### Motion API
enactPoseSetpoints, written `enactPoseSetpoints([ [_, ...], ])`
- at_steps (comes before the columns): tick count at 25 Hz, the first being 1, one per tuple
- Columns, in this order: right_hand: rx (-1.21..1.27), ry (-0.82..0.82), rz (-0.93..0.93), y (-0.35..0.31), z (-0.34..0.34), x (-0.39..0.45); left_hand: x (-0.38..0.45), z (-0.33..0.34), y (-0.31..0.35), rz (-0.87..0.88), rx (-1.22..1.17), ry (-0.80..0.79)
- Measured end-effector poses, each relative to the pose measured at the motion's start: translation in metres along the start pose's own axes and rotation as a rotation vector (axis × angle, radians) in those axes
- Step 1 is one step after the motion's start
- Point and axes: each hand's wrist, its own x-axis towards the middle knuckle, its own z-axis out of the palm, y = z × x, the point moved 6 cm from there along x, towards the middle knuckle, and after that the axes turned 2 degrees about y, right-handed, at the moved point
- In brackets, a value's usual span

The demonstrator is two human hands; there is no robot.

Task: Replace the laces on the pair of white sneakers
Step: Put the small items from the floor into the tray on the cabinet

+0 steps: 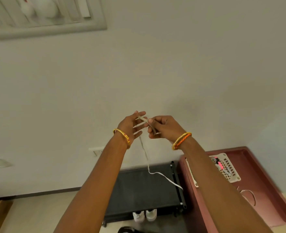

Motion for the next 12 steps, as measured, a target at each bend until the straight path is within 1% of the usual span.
enactPoseSetpoints([
  [3,0.073,-0.047,0.062,-0.028,0.005,-0.004,-0.006,-0.006,0.021,0.104,0.068,0.071],
  [5,0.169,-0.086,0.073,-0.052,0.007,-0.005,-0.009,-0.012,0.045,0.160,0.100,0.122],
  [7,0.293,-0.116,0.088,-0.075,0.007,-0.006,-0.014,-0.015,0.066,0.152,0.151,0.121],
  [9,0.372,-0.154,0.097,-0.097,0.008,-0.007,-0.019,-0.012,0.081,0.146,0.231,0.097],
  [10,0.400,-0.167,0.102,-0.107,0.009,-0.008,-0.022,-0.010,0.088,0.164,0.267,0.112],
  [12,0.446,-0.162,0.112,-0.119,0.008,-0.008,-0.026,-0.008,0.105,0.267,0.348,0.195],
])
